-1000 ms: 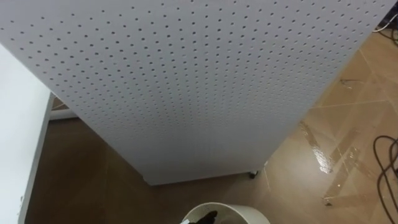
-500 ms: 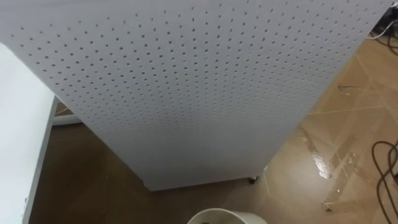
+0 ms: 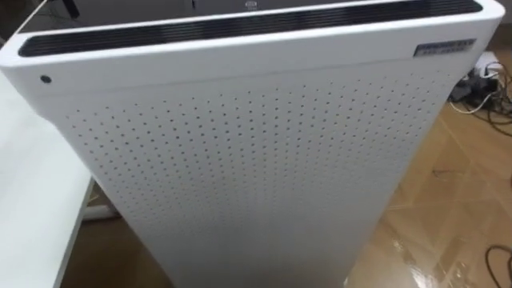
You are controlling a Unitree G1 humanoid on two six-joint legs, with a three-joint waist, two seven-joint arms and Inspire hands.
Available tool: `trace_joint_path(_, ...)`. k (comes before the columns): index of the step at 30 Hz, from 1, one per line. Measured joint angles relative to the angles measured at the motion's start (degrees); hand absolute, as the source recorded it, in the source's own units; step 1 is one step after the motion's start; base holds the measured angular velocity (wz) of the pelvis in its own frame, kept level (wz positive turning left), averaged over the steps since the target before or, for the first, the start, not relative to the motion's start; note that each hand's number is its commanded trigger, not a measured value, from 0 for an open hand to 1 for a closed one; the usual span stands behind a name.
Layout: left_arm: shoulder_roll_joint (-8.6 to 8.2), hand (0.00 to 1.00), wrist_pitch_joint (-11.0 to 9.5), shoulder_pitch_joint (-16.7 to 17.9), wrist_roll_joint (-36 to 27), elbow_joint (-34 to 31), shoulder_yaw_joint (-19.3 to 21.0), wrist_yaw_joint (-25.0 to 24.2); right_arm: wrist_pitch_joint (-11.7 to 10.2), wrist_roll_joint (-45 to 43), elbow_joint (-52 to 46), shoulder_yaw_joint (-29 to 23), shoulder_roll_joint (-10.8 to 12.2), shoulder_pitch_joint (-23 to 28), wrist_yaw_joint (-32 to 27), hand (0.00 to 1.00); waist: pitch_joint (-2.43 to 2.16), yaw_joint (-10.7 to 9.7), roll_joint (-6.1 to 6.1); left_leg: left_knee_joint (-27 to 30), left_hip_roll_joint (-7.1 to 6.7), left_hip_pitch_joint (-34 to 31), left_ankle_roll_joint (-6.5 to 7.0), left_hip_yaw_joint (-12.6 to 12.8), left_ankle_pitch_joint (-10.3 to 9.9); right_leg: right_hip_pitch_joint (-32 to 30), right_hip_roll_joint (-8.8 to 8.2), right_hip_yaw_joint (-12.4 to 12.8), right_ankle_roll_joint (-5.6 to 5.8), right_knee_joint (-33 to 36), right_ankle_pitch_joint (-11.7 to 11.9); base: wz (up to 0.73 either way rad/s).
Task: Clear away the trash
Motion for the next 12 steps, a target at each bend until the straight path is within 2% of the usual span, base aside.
trace_joint_path(3,-0.24,0.0,0.0,1.1,-2.1,0.9,0.7,0.3,0.2,1.0,0.2,-1.3,0.0,1.3,-0.5,1.0,0.03,0.0,-0.25,-0.1,0.01,2.0,-0.14,-0.4,-0.6,2.9,0.14,-0.5,0.11,-1.4,0.0,0.05)
trace_joint_path(7,-1.48,0.0,0.1,2.5,-4.8,3.0,4.9,0.6,0.4,1.5,0.0,-3.4,0.4,3.2,-0.9,1.0,0.1,0.3,-0.44,-1.1,-0.07,4.2,-0.24,-0.4,-0.7,4.9,0.18,-0.5,0.17,-2.2,0.0,-0.01)
trace_joint_path(12,-2.37,0.0,1.7,4.0,-9.5,3.7,8.1,0.1,1.1,0.7,0.1,-7.3,1.3,4.5,-2.0,1.0,0.13,0.4,-0.5,-1.7,-0.14,6.1,-0.39,-0.5,-0.9,6.7,0.31,0.2,0.25,-2.8,-0.2,0.0)
